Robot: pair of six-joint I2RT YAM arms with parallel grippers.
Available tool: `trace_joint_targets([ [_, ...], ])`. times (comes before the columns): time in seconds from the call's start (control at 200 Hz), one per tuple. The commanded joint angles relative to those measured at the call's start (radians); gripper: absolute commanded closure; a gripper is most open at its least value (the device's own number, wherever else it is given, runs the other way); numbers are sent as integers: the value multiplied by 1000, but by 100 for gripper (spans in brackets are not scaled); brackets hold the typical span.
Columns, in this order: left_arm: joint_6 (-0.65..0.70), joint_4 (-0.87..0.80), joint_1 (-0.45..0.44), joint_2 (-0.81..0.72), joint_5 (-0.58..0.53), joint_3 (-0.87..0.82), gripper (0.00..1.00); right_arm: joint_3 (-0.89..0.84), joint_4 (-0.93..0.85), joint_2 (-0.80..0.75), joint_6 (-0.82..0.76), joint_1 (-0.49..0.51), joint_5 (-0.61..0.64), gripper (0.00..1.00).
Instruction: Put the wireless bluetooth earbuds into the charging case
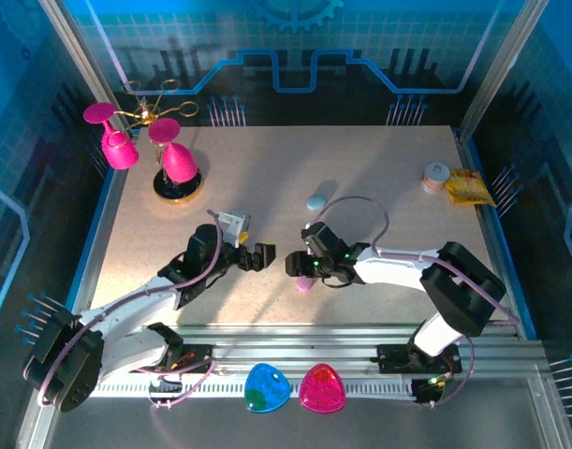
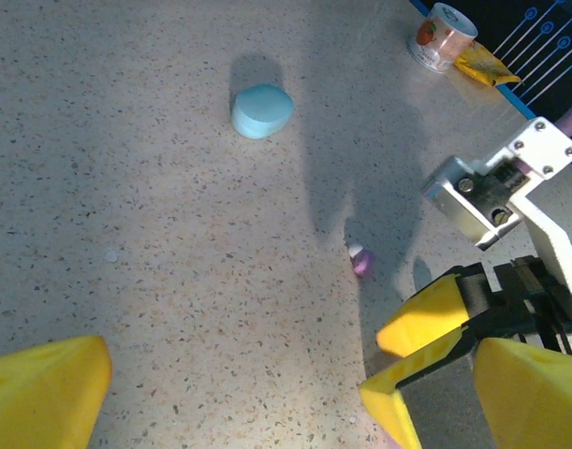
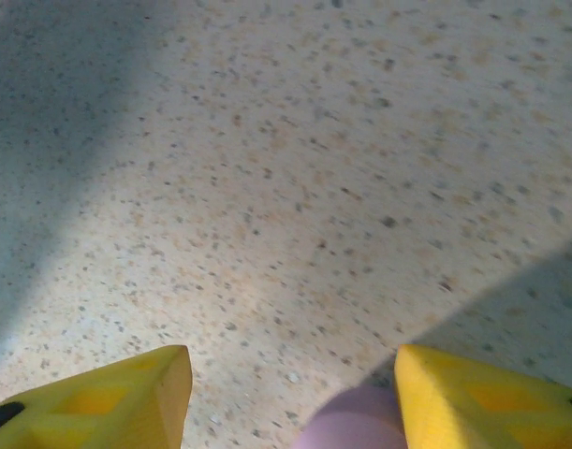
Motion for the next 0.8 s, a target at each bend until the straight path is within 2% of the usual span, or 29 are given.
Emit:
trace_joint_targets([
  [0.0, 24, -7, 3, -24, -26, -20, 1, 55, -11, 20, -55, 16, -38, 43],
  [0.075, 26, -7, 4, -34, -37, -28, 1, 64, -45, -2, -77, 19, -7, 42],
  [0.16, 28, -6, 5, -39, -50, -34, 1, 67, -117, -44, -103, 42, 94, 38],
  [0.31, 32, 11, 5, -31, -59, -41, 1, 59, -243, -92, -100, 132, 311, 30],
  [0.415, 30, 29, 7, -18, -58, -39, 1, 45, -293, -97, -53, 196, 410, 26],
  [0.585, 26, 41, 7, 2, -48, -33, 1, 44, -306, -57, 3, 241, 419, 23],
  [0.795, 20, 41, 8, 5, -40, -30, 1, 81, -316, 15, -6, 236, 394, 34],
])
